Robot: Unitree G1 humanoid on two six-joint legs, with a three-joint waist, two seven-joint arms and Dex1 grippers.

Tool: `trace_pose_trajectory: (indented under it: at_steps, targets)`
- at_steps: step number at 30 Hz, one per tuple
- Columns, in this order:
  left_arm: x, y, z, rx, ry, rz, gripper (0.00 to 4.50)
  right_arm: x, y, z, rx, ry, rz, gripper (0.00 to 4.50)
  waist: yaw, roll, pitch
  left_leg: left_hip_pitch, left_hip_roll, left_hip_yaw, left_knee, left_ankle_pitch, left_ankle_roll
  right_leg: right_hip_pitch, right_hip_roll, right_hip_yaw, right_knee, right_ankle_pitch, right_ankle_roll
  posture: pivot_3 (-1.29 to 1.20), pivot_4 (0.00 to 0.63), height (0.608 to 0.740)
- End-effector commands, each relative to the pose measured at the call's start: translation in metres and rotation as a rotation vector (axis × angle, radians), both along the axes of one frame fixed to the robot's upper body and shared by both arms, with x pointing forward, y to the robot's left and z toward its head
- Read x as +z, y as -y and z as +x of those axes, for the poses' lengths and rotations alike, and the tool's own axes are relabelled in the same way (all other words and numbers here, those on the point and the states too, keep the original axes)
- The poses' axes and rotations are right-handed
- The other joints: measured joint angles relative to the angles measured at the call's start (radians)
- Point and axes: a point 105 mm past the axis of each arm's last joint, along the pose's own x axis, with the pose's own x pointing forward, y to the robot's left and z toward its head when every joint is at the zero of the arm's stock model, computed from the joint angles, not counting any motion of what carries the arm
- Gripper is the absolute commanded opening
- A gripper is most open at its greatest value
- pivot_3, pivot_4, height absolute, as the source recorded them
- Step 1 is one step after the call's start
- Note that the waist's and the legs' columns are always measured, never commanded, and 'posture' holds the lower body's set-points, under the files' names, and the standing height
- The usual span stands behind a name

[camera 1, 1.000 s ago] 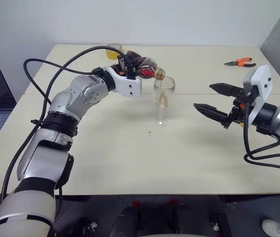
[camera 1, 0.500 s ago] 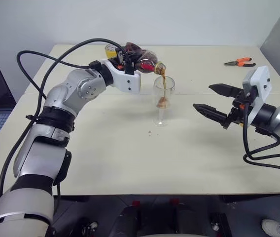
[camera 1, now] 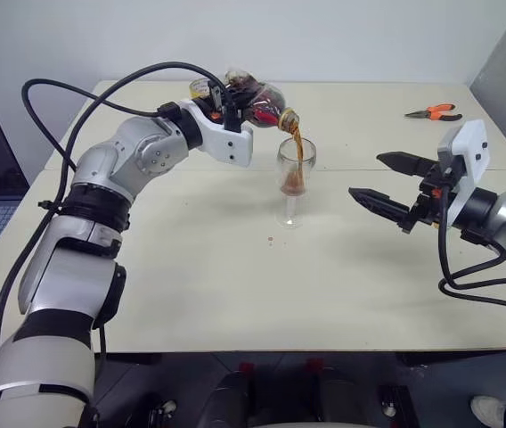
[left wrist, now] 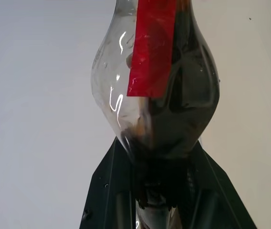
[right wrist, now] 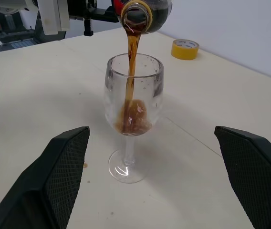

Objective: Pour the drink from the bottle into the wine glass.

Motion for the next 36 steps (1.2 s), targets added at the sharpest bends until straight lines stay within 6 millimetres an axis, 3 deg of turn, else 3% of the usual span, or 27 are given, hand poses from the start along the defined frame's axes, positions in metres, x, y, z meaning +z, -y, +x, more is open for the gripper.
trace_pose_trajectory:
  at_steps: [1, 36]
  targets:
    - [0.0278, 0.0013, -0.007, -0.028, 0.09, -0.014, 0.68, 0.0094, -0.0012, -0.0055, 0.004, 0.049, 0.002, 4.5, 0.0, 0.0, 0.0, 0.0, 0.0, 0.0, 0.0, 0.0, 0.0, 0.0, 0.0, 0.0, 0.0, 0.0, 0.0, 0.0, 0.15, 0.74]
    - [0.02, -0.0081, -0.002, 0.005, 0.027, -0.089, 0.65, 0.0089, -0.0024, -0.0042, 0.013, 0.044, -0.003, 4.5, 0.0, 0.0, 0.0, 0.0, 0.0, 0.0, 0.0, 0.0, 0.0, 0.0, 0.0, 0.0, 0.0, 0.0, 0.0, 0.0, 0.15, 0.74]
